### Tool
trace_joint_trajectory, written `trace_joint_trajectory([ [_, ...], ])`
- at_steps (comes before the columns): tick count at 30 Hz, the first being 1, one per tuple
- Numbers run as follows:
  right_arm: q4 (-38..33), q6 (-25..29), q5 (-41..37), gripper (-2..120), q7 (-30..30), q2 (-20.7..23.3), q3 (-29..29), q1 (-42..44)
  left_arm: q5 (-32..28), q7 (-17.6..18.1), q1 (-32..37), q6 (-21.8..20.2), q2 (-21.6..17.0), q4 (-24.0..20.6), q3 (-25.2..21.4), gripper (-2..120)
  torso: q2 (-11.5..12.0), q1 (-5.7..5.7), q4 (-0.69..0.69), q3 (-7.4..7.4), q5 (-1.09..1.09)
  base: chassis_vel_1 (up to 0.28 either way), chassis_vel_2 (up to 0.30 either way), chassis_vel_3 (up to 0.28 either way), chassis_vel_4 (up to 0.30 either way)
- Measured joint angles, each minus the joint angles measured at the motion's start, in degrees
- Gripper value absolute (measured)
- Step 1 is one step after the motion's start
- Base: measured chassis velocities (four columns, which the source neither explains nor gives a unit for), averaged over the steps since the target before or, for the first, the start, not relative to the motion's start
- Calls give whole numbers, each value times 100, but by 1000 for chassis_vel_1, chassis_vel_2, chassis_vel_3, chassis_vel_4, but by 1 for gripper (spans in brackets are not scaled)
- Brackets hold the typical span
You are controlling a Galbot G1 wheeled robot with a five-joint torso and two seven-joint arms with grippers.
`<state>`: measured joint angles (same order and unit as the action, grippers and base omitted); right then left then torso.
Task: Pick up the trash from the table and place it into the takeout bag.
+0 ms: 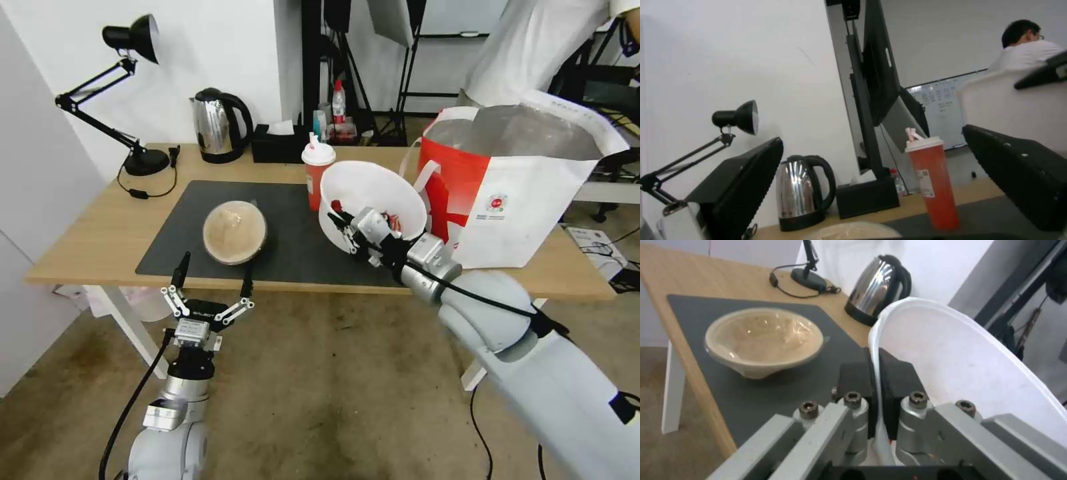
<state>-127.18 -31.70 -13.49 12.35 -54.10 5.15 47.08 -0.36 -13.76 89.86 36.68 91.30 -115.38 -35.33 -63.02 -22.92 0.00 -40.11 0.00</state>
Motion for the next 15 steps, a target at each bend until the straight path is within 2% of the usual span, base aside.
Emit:
trace_joint_trajectory([
  [4, -111, 7, -134, 0, 156, 177, 42, -172, 4, 4, -20, -1, 2, 64, 21, 100, 0, 0, 0, 0, 0, 0, 0, 0, 0],
  [15, -135, 32, -277, 0, 208, 220, 42, -626, 10, 8, -39, 1, 5, 153, 54, 100, 0, 0, 0, 0, 0, 0, 0, 0, 0],
])
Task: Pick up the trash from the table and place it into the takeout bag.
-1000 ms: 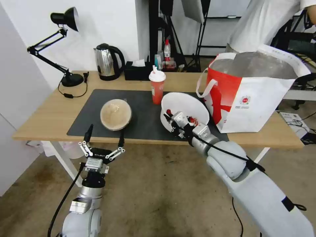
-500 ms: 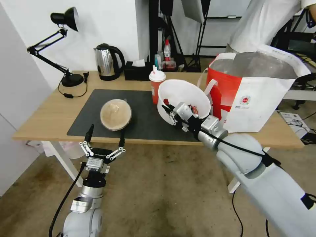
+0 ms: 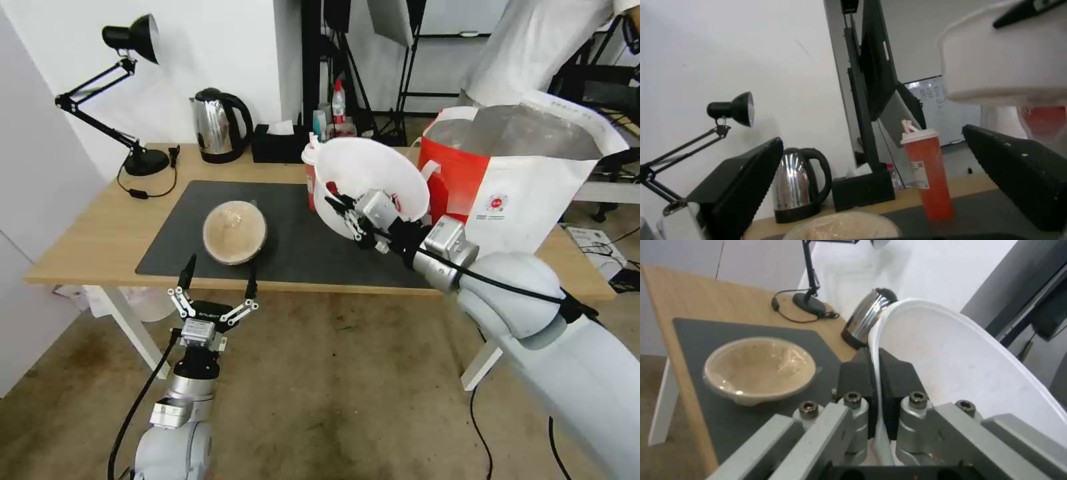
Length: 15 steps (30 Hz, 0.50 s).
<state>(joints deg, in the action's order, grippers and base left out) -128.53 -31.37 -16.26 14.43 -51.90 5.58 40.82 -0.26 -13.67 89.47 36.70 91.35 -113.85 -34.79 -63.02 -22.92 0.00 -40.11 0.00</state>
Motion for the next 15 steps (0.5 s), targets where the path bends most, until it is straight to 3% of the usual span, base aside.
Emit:
trace_joint_trajectory([
  [15, 32, 157, -356, 0, 3, 130, 114, -621, 26, 1, -15, 13, 3, 81, 39, 100, 0, 0, 0, 0, 0, 0, 0, 0, 0],
])
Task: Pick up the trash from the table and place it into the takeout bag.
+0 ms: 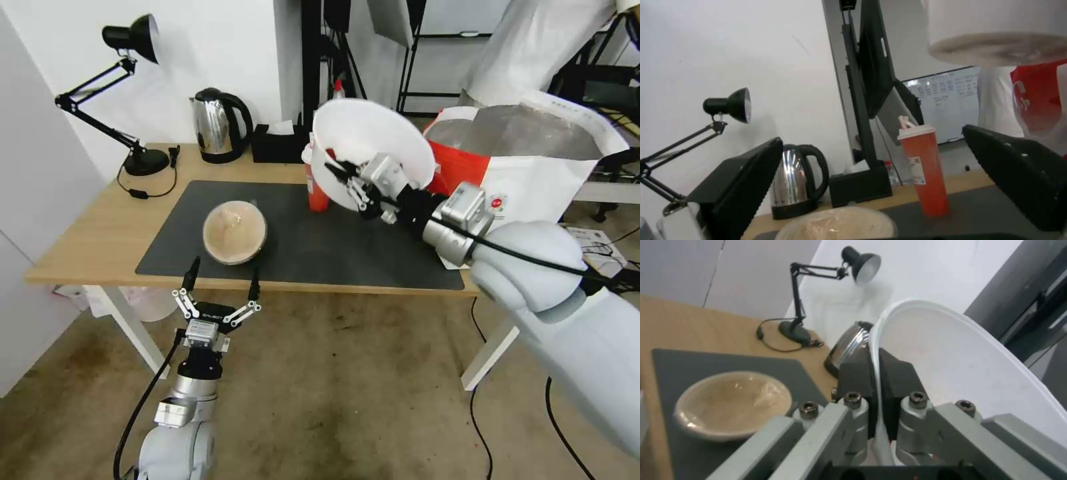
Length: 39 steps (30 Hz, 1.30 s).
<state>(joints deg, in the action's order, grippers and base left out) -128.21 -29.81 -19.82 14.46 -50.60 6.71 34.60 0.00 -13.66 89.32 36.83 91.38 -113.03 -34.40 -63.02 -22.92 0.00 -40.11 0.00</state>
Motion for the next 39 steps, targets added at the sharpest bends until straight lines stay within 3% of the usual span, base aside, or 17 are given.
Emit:
trace_joint_trajectory([
  [15, 460, 104, -293, 0, 16, 119, 192, -741, 11, 0, 18, 34, 1, 17, 7, 100, 0, 0, 0, 0, 0, 0, 0, 0, 0],
  [39, 1286, 180, -403, 0, 14, 389, 593, -1154, 4, -1, 92, 171, 1, 8, -19, 100, 0, 0, 0, 0, 0, 0, 0, 0, 0],
])
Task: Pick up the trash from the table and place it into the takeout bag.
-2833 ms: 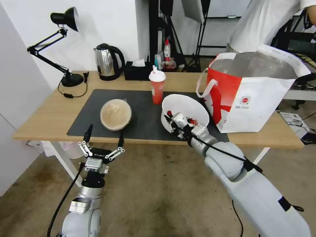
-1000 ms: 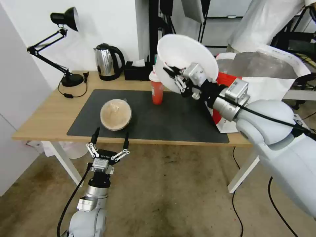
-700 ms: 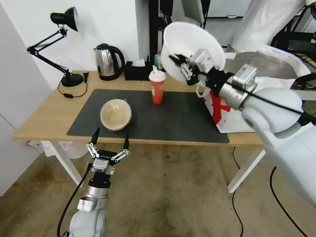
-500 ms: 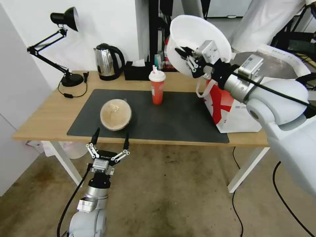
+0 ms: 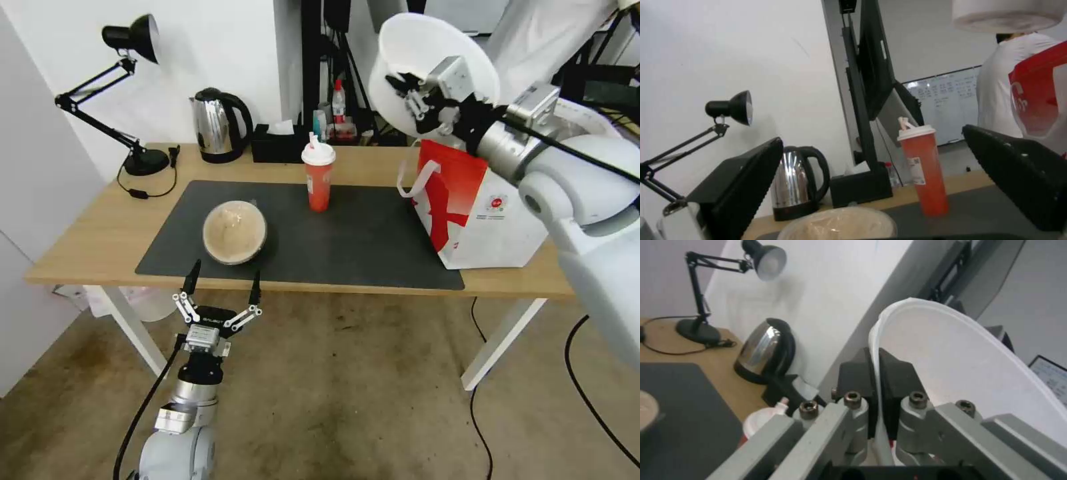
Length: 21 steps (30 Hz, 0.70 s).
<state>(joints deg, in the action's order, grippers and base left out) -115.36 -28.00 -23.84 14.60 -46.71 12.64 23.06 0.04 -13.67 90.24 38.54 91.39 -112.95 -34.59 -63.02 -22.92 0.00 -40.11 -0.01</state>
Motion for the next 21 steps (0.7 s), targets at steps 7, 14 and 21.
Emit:
trace_joint_trajectory([
  [7, 45, 47, 10, 0, -3, 137, 248, 141, 0, -1, 12, 4, -1, -15, 16, 100, -2, 0, 0, 0, 0, 0, 0, 0, 0],
  [14, 58, 119, 27, 0, -9, 249, 610, 418, 8, -2, 30, 13, -2, -34, 29, 100, -2, 0, 0, 1, 0, 0, 0, 0, 0],
  [21, 46, 238, 64, 0, -49, 323, 902, 831, 11, -3, 68, 34, -1, -56, 27, 100, -1, 0, 0, 1, 0, 0, 0, 0, 0],
])
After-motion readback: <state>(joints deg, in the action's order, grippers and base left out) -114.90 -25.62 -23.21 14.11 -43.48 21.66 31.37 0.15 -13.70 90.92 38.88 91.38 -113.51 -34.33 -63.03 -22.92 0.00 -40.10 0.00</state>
